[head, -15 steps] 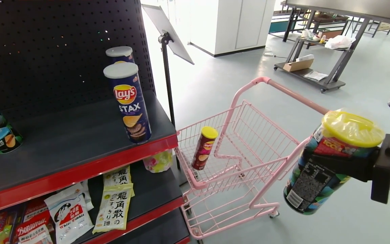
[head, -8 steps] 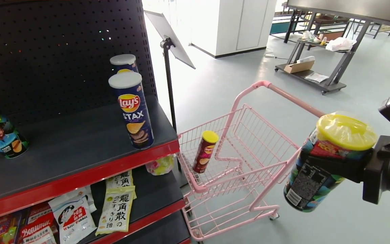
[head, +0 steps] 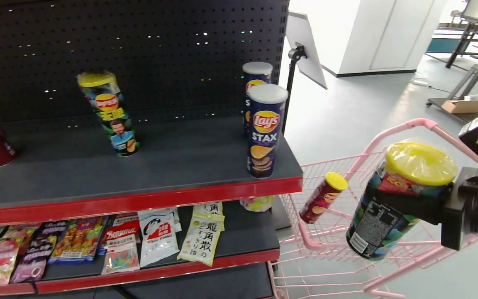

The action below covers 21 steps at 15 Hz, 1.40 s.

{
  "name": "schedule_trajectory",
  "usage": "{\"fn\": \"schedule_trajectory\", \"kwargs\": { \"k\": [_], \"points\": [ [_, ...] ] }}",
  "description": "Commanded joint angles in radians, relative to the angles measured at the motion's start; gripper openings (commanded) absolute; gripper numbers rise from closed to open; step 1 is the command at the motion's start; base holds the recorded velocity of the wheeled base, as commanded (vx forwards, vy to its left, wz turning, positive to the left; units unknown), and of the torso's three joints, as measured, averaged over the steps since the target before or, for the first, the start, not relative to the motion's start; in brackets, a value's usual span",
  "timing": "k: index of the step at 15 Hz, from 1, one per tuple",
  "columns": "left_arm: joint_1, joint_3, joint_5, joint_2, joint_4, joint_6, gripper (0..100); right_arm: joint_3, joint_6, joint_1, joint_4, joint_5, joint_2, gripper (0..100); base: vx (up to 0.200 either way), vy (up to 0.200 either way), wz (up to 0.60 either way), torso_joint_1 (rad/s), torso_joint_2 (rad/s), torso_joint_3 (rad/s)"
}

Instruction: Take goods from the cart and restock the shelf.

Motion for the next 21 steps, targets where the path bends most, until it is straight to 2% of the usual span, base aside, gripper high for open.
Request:
{"fn": "schedule_trajectory", "kwargs": {
  "k": [1, 7, 11, 15, 21],
  "points": [
    [0.001, 0.0, 0.0, 0.0, 0.0, 0.001, 100, 0.012, -0.021, -0.001, 0.001, -0.013, 0.007, 0, 0.0, 0.0, 0.0, 0.0, 0.0, 0.0],
    [0.001, 0.0, 0.0, 0.0, 0.0, 0.006, 100, 0.052, -0.032, 0.0, -0.079, -0.019, 0.013, 0, 0.0, 0.2, 0.0, 0.003, 0.0, 0.005],
    [0.001, 0.0, 0.0, 0.0, 0.0, 0.006, 100, 0.053, -0.035, 0.014, -0.11, 0.048, 0.025, 0, 0.0, 0.2, 0.0, 0.001, 0.01, 0.004],
    [0.001, 0.0, 0.0, 0.0, 0.0, 0.006, 100, 0.049, -0.036, 0.057, -0.114, 0.145, 0.036, 0, 0.0, 0.2, 0.0, 0.001, 0.0, 0.001],
    [-0.001, 0.0, 0.0, 0.0, 0.0, 0.006, 100, 0.049, -0.045, 0.128, -0.119, 0.149, 0.045, 0, 0.0, 0.2, 0.0, -0.002, 0.0, 0.002]
  ]
}}
